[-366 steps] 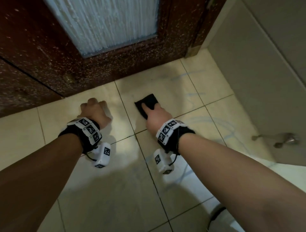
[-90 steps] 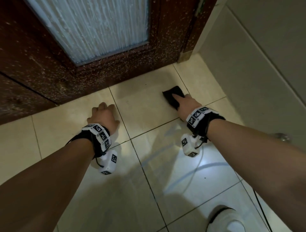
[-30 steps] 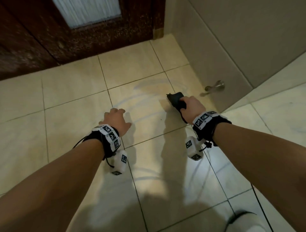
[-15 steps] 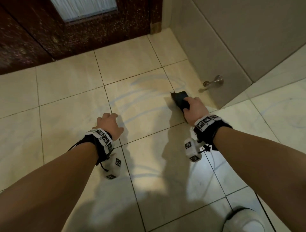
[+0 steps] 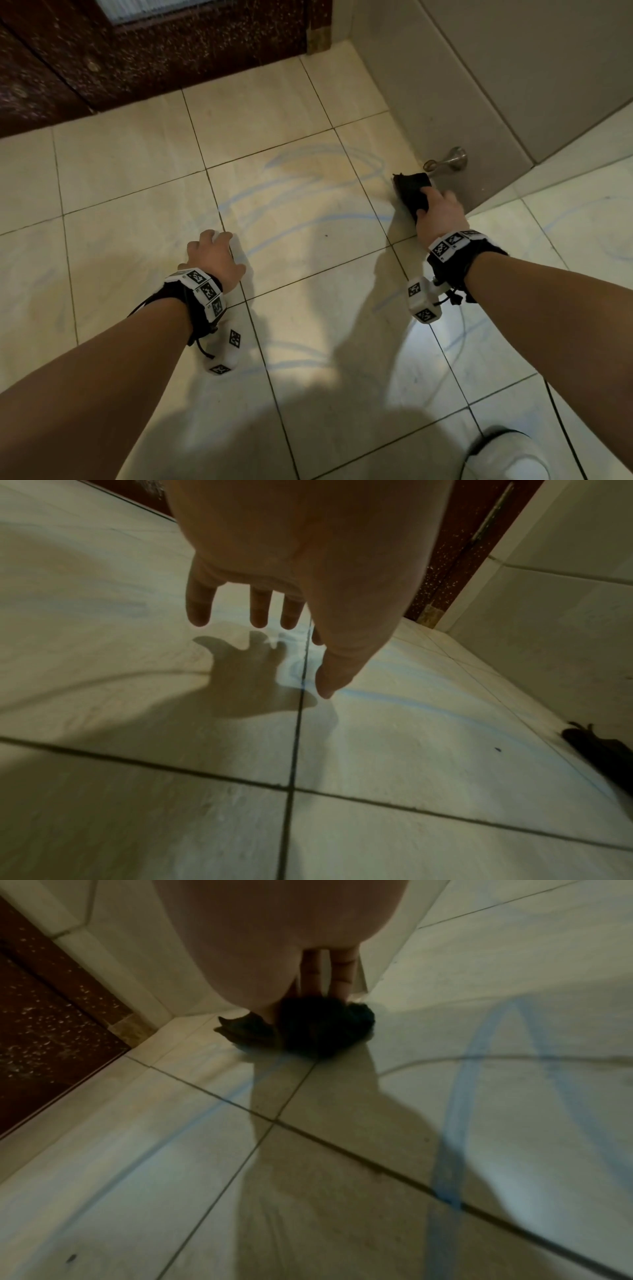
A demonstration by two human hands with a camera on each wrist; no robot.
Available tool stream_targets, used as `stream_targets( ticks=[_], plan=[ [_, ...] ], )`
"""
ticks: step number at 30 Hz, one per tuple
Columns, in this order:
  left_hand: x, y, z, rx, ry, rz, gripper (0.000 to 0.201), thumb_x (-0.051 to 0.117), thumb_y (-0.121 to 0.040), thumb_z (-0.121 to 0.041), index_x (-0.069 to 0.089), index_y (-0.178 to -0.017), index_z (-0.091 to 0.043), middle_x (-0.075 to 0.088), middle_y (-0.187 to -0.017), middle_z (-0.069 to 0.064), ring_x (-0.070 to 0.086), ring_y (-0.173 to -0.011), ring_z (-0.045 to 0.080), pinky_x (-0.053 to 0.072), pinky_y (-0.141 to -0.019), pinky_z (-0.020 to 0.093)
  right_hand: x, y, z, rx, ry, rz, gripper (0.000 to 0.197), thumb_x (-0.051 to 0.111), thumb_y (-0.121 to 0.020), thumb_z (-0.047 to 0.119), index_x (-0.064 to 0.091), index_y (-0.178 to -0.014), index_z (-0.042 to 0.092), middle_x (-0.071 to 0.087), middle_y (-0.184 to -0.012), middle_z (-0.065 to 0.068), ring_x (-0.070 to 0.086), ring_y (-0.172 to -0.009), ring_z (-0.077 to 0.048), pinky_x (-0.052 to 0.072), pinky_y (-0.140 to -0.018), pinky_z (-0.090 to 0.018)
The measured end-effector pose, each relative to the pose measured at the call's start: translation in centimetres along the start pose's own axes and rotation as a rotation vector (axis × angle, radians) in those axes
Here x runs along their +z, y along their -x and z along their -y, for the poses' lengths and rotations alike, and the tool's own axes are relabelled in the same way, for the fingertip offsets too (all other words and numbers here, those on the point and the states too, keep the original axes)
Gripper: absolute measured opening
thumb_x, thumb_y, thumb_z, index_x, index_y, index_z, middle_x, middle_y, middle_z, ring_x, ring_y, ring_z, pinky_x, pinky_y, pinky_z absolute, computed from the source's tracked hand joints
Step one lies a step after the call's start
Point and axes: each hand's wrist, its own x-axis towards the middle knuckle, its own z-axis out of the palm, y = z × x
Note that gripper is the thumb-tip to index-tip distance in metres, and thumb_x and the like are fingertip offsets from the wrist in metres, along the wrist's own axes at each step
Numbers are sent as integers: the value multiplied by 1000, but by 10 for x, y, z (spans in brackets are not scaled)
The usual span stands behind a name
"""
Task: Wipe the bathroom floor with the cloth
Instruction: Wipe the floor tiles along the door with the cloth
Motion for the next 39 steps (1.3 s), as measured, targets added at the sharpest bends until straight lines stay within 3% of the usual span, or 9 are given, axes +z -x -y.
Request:
stream_targets(
  ticks=[5, 15, 19, 29, 39],
  plan=[
    [-1, -6, 3, -18, 9, -21, 69, 63, -88, -40, 28, -148, -31, 16, -157, 0, 19, -141, 32, 36, -105, 55, 14, -5, 10, 26, 165, 141, 57, 42, -100, 18, 24, -154, 27, 28, -147, -19, 35, -129, -42, 38, -106, -51],
    [-2, -16, -6, 28, 0, -21, 67, 61, -89, -43, 28, -146, -30, 16, -156, 2, 18, -140, 33, 39, -101, 56, 19, 1, 36, -56, 230, 293, 55, 40, -102, 22, 20, -153, 31, 27, -143, -16, 39, -123, -38, 44, -99, -55],
    [-3, -20, -7, 22, 4, -19, 69, 64, -86, -43, 30, -144, -31, 19, -154, 2, 20, -138, 34, 39, -98, 56, 31, 19, 48, -156, 230, 293, 54, 41, -103, 25, 22, -153, 30, 30, -140, -16, 42, -118, -35, 48, -93, -50],
    [-4, -26, -5, 16, -42, -47, 79, 70, -81, -48, 28, -146, -33, 23, -151, 2, 24, -135, 32, 41, -94, 55, 38, 20, 47, -163, 238, 236, 55, 39, -104, 25, 19, -155, 33, 33, -136, -14, 45, -113, -32, 49, -87, -44],
    [-14, -49, -9, 73, -97, 42, 96, 75, -75, -50, 15, -148, -40, -3, -159, -2, 3, -145, 28, 35, -101, 60, 35, -20, 55, -177, 249, 211, 61, 42, -102, 19, 19, -154, 39, 37, -133, -14, 45, -110, -33, 47, -84, -42]
  ],
)
